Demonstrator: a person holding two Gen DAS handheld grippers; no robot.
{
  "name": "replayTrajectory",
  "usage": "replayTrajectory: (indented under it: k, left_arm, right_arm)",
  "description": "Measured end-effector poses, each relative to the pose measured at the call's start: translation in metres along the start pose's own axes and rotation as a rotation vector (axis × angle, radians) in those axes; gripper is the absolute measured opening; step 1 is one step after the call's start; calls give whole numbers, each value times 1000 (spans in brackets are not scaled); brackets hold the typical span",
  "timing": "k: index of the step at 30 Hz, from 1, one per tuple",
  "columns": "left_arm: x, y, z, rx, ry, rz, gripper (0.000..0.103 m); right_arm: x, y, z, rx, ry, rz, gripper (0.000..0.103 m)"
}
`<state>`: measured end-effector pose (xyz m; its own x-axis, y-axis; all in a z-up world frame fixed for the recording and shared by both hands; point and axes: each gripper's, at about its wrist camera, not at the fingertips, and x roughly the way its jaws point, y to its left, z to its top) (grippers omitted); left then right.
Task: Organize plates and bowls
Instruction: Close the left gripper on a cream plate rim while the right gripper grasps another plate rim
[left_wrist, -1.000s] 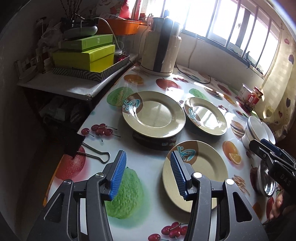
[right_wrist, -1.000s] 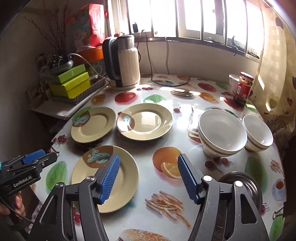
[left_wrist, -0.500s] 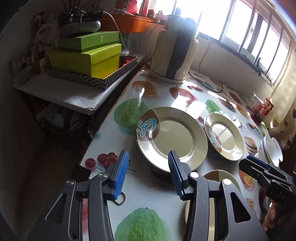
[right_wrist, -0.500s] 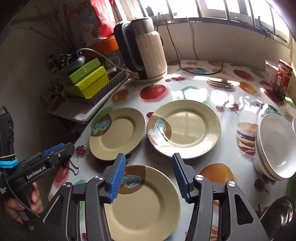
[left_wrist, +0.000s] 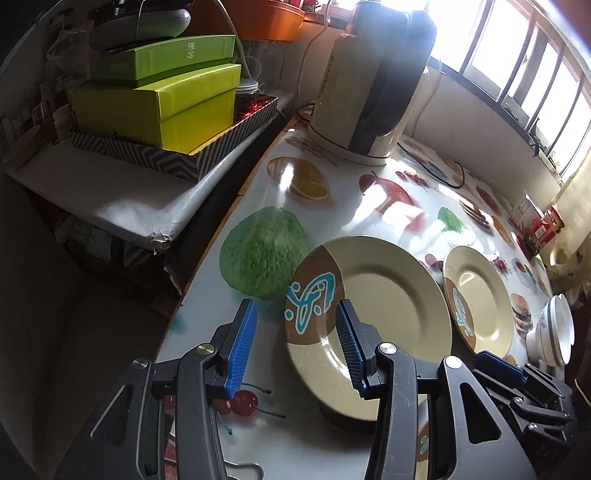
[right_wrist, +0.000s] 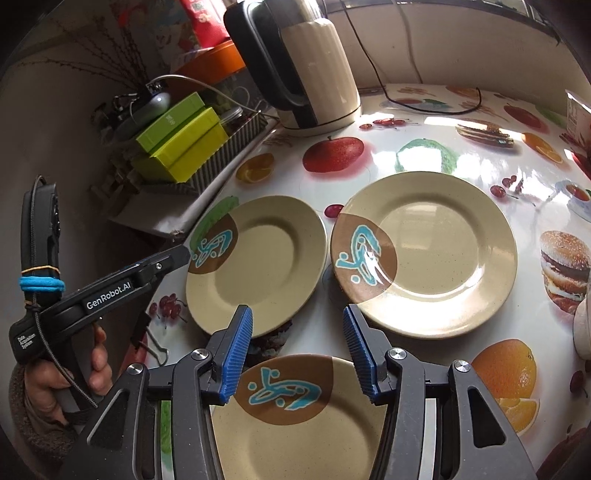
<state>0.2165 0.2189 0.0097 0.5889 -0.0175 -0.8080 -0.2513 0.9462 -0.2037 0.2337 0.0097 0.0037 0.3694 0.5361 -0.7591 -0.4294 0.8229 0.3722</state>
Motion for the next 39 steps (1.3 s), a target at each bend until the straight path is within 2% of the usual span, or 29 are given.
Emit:
replayTrajectory:
  k: [3, 5, 8, 16, 19, 21, 27, 29, 34, 39]
  left_arm:
    - [6, -1, 5, 6, 11, -11, 46]
    - [11, 0, 8, -13, 30, -48, 46]
    - [16, -1, 10, -5, 32, -40, 46]
    - [28, 0, 12, -27, 60, -71, 46]
    - [30, 1, 13, -32, 64, -71, 39]
    - [31, 1, 13, -31, 66, -68, 37]
    - [33, 0, 14, -25, 66, -58, 31]
    - [34, 1, 15, -23, 64, -46, 25]
    - [34, 3, 15, -26, 62, -51, 24]
    - [34, 4, 15, -29, 56, -56, 24]
  right_arm:
    - [6, 0, 1, 5, 2, 8, 47]
    - [10, -1, 2, 8, 7, 10, 46]
    - [17, -3, 4, 24, 14, 18, 42]
    - [25, -8, 8, 44, 13, 28, 39]
    - [27, -9, 9, 44, 11, 24, 36]
    - [29, -10, 10, 43, 9, 16, 28]
    - [30, -12, 12, 55, 8, 28, 26]
    - [31, -12, 13, 59, 11, 30, 22]
    - [32, -13, 13, 69, 11, 25, 17]
    - [32, -14, 13, 73, 10, 31, 16]
